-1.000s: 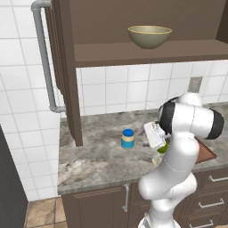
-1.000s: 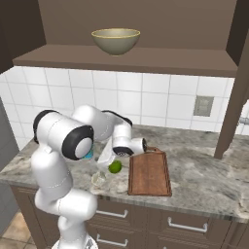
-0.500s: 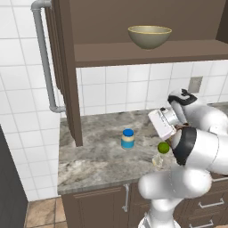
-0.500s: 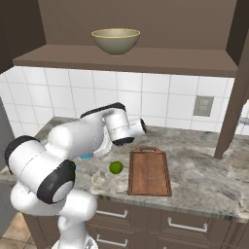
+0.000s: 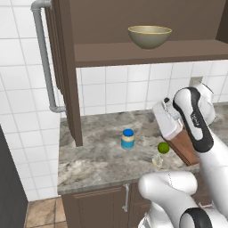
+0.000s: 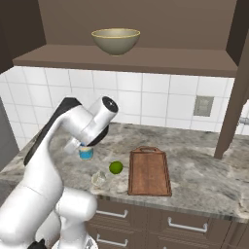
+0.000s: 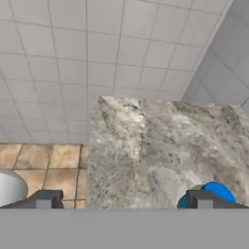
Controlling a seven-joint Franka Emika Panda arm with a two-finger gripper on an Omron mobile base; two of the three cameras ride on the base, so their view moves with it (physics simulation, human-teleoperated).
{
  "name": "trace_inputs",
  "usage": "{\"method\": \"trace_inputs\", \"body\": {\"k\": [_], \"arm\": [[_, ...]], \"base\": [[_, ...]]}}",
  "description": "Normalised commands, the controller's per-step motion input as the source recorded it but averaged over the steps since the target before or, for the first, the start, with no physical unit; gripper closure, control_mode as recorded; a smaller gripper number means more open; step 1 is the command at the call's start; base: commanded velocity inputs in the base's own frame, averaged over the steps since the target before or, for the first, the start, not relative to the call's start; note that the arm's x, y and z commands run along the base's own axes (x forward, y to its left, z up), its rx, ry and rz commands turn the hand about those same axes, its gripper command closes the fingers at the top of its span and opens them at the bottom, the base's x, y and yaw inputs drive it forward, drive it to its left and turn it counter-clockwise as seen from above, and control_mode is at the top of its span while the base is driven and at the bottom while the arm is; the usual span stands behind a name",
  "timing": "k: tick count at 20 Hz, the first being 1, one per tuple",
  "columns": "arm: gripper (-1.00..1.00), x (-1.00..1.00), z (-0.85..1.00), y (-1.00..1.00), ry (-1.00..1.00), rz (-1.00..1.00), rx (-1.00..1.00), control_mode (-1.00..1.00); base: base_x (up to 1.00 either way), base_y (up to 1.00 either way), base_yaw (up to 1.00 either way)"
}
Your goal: Open the cabinet. Place the bowl and condiment on the counter. Then place the lime and garlic on the cutting board.
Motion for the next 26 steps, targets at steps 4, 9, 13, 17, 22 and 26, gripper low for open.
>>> {"method": "trace_inputs", "body": {"k": [4, 9, 13, 17, 22, 26], "arm": [[-1.0, -0.19, 1.0, 0.0, -0.1, 0.03, -0.35, -1.0], [-1.0, 0.02, 1.0, -0.14, -0.3, 0.09, -0.3, -1.0], [-1.0, 0.41, 1.0, -0.1, -0.32, 0.03, -0.26, -1.0], [-1.0, 0.39, 1.0, -0.01, -0.3, 0.0, -0.27, -1.0], [-1.0, 0.4, 1.0, 0.0, -0.23, 0.0, -0.3, -1.0], [-1.0, 0.45, 1.0, 0.0, -0.26, -0.04, -0.3, -1.0]], "base": [[0.0, 0.0, 0.0], [0.0, 0.0, 0.0], [0.0, 0.0, 0.0], [0.0, 0.0, 0.0], [0.0, 0.0, 0.0], [0.0, 0.0, 0.0]]}}
